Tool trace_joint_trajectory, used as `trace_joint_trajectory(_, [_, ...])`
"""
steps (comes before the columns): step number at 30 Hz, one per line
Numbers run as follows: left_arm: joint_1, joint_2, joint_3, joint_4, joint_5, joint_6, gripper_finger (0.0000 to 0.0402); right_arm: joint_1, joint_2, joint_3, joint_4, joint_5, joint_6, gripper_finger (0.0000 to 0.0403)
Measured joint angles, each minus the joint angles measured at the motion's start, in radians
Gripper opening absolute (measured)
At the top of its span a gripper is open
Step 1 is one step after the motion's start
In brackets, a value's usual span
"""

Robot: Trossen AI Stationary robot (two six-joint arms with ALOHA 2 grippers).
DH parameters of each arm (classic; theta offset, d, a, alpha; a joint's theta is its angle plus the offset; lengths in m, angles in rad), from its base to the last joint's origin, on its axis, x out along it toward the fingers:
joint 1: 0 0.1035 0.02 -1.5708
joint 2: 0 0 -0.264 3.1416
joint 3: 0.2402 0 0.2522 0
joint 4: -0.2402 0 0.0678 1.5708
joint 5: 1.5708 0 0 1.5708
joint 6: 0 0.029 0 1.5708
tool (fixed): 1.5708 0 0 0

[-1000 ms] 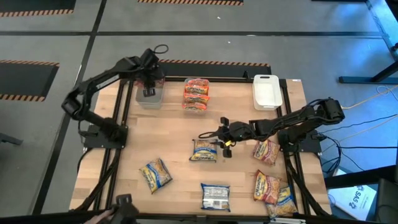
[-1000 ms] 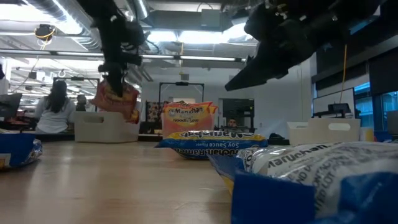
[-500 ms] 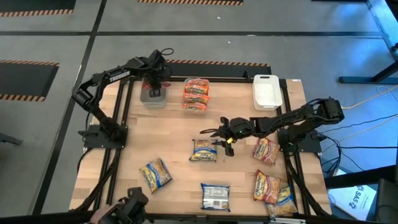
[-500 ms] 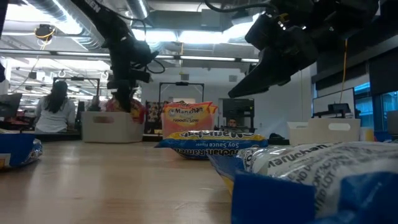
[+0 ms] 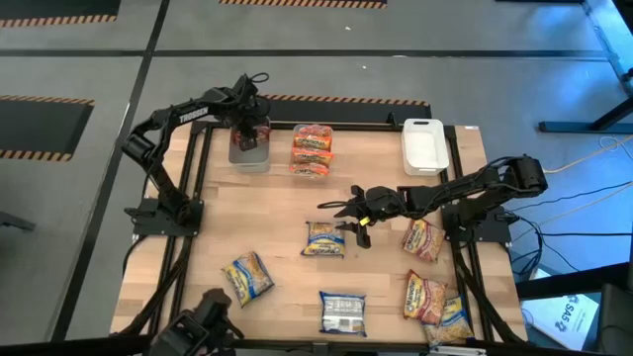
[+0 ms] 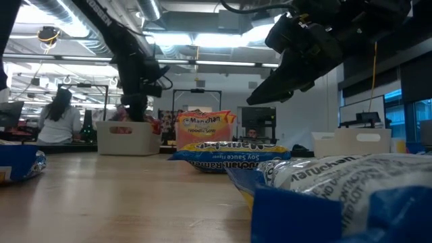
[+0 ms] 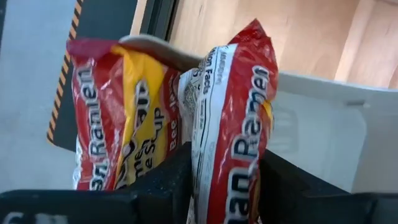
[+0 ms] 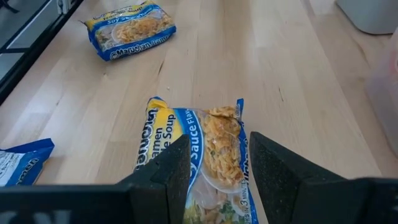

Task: Sort Maruchan noodles
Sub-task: Put the bottom left red noodle into the gray bin, then put the top red noodle into the gray bin

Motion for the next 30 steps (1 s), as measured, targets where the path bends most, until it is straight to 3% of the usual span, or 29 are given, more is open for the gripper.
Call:
trace_joint_trajectory(4, [0.011,0.002,-0.001,0.021,-0.007,-0.023,0.0161,0.0,0.0,0.0,0.006,0.0,0.001,0.0151])
trace_joint_trajectory(13, [0.006,-0.011,-0.002,0.027,-0.149,-0.046,0.0225,0.0,0.0,0.0,0.016,0.001,0.022,0.0151])
trace_joint_trajectory(23, [-0.033,-0.05,-0.002,0.024,-0.256,-0.053,0.0229,0.0,0.0,0.0,0.028,0.001,0.024,0.0151])
trace_joint_trajectory(30, [-0.093,-0.158,0.026,0.004,-0.263,-0.129,0.0229,0.0,0.0,0.0,0.028,0.017,0.025,0.0151])
